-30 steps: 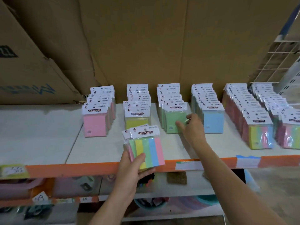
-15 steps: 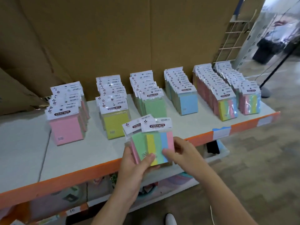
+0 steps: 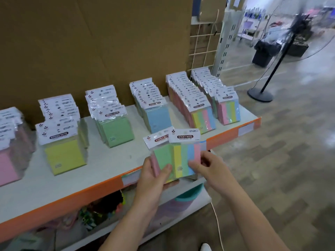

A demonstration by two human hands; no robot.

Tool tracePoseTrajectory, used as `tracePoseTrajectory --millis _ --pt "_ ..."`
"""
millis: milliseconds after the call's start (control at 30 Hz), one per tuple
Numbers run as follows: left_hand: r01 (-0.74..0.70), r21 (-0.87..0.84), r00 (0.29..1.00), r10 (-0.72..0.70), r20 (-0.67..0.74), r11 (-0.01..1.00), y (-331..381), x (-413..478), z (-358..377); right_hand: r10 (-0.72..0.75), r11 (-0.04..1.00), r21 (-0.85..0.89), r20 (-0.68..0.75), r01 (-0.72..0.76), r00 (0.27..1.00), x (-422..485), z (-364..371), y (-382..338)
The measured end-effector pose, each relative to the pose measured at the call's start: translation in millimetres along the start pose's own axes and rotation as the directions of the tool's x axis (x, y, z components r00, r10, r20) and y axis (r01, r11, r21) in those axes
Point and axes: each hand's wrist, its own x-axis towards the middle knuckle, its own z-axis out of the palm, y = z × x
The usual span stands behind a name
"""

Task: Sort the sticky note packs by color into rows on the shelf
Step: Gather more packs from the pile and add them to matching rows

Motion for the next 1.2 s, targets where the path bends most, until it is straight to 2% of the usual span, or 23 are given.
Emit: tracePoseTrajectory --millis 133,300,433,700,1067,1200 --pt "-0.017 0.021 0.997 0.018 -0.072 1.0 -7 15 70 -0.016 0.999 0.032 0.002 0.016 1.0 33 -67 14" --pt "-0.038 -0.024 0.974 0.032 -0.224 0.999 -8 26 116 -0.092 0.994 -0.068 -0.075 0.087 0.993 104 -119 24" --pt "-0.045 -0.022 0.946 0.035 -0.324 0.999 -8 21 130 -0.128 0.944 -0.299 0.063 0.141 0.99 156 -112 22" --pt "-0.062 -0.027 0.921 0.047 -0.387 0.998 -9 23 144 -0.216 0.873 -0.436 0.057 0.219 0.975 150 -85 30" --pt "-0.055 -0.045 0.919 0.033 -0.393 0.997 -6 37 140 -0.208 0.919 -0.352 -0.055 0.176 0.977 166 -71 20" --pt "-0.051 -0.063 0.928 0.024 -0.372 0.997 -7 38 141 -0.154 0.936 -0.332 -0.082 0.118 0.985 170 -75 25"
